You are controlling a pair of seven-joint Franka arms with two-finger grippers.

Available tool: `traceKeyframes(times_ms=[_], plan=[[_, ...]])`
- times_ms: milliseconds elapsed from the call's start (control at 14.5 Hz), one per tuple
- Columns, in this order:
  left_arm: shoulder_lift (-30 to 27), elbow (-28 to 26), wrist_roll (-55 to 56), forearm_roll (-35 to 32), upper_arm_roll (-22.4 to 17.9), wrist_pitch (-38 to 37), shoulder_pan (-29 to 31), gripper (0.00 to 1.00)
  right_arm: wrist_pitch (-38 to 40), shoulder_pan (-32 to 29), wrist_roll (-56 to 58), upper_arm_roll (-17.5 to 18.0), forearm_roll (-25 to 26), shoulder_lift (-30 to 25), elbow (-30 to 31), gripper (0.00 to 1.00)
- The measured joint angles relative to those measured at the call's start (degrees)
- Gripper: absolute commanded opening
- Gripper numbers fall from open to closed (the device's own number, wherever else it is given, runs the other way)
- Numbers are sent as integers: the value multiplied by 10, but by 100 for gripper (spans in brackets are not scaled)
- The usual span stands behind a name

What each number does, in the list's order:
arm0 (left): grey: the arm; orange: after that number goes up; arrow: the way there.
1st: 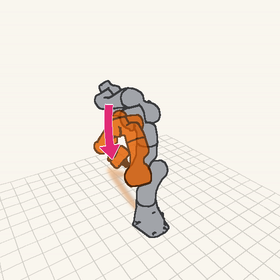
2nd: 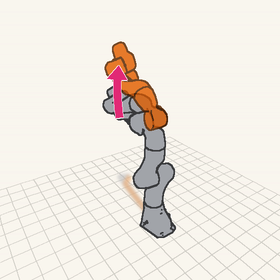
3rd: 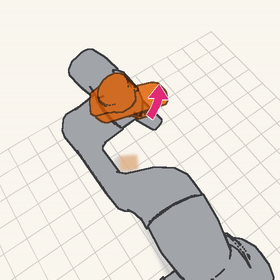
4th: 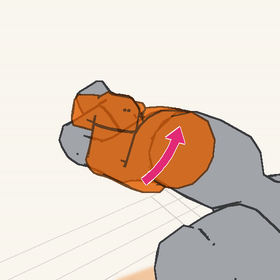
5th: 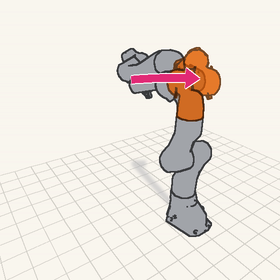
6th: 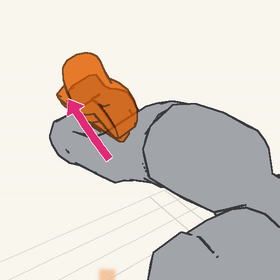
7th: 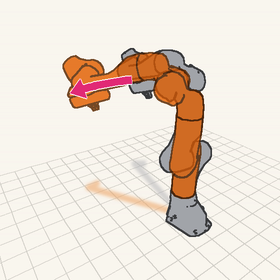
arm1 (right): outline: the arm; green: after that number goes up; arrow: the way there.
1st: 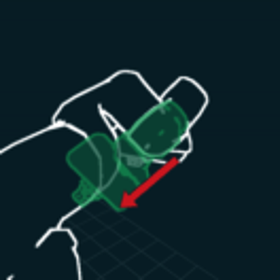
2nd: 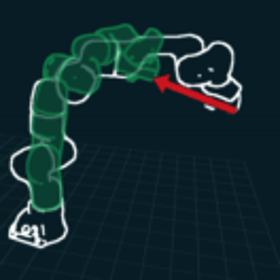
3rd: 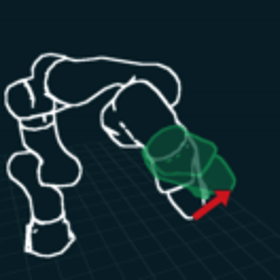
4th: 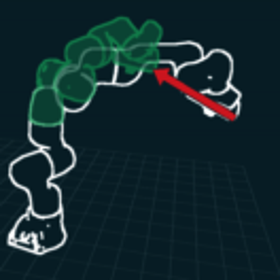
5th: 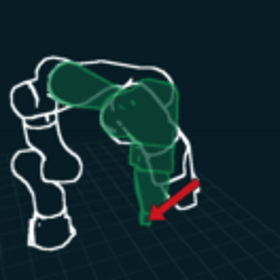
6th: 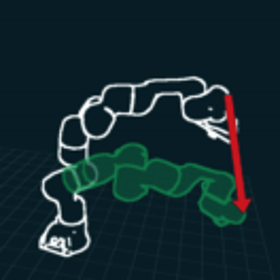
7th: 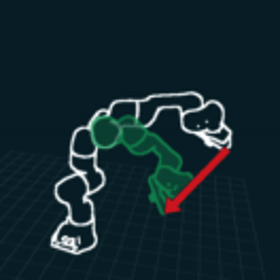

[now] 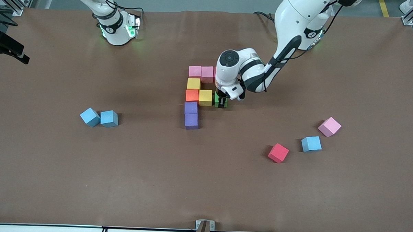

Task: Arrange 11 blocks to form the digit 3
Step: 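Place the green cube beside the yellow cube with the left gripper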

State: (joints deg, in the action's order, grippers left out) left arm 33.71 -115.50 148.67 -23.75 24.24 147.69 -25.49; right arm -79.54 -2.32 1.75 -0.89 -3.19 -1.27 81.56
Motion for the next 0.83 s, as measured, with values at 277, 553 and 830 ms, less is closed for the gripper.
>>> traceKeyframes(times_ms=[277,553,830], plan=[[1,0,0,0,0,4,0,28,0,0,0,0,0,0,0,100],[1,0,0,0,1,7,-2,28,0,0,0,0,0,0,0,100],[1,2,0,0,1,7,-2,30,0,0,0,0,0,0,0,100]])
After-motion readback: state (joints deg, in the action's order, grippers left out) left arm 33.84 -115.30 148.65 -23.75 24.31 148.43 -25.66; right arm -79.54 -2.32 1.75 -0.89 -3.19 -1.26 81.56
